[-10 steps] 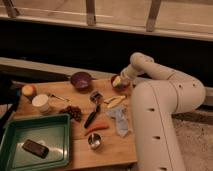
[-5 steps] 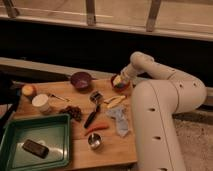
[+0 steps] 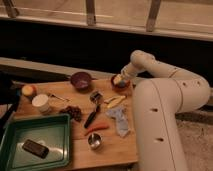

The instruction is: Wipe purple bowl with sponge

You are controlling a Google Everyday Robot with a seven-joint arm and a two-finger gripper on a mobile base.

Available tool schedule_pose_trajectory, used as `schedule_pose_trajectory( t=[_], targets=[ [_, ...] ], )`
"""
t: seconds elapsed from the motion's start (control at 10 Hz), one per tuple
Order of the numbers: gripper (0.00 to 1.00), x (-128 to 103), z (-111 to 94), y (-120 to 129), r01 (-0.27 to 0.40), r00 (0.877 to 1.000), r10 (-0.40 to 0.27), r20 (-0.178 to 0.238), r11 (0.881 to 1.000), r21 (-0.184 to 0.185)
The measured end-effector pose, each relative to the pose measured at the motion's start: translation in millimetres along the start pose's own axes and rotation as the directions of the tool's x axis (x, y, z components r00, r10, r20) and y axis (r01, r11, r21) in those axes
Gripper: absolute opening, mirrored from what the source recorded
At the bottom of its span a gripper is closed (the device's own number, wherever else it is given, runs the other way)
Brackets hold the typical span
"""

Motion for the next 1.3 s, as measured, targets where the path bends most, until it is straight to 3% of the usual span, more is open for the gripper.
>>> schedule_pose_trajectory(
  t=[0.4,0.6,1.0,1.3],
  targets=[
    [0.14,-13.5,-46.5,35.2,0.073,0.997,-0.072,0.038,0.997,-0.021],
    [0.14,-24.1,-51.3,61.2,0.126,0.991,-0.123,0.055,0.991,-0.055],
    [0.14,-55.1,-17.4,121.3,0.235,0.971,-0.222,0.094,0.958,-0.167],
    [0.14,-77.4,17.6,159.2,0.296,0.955,-0.276,0.11,0.914,-0.275]
  ],
)
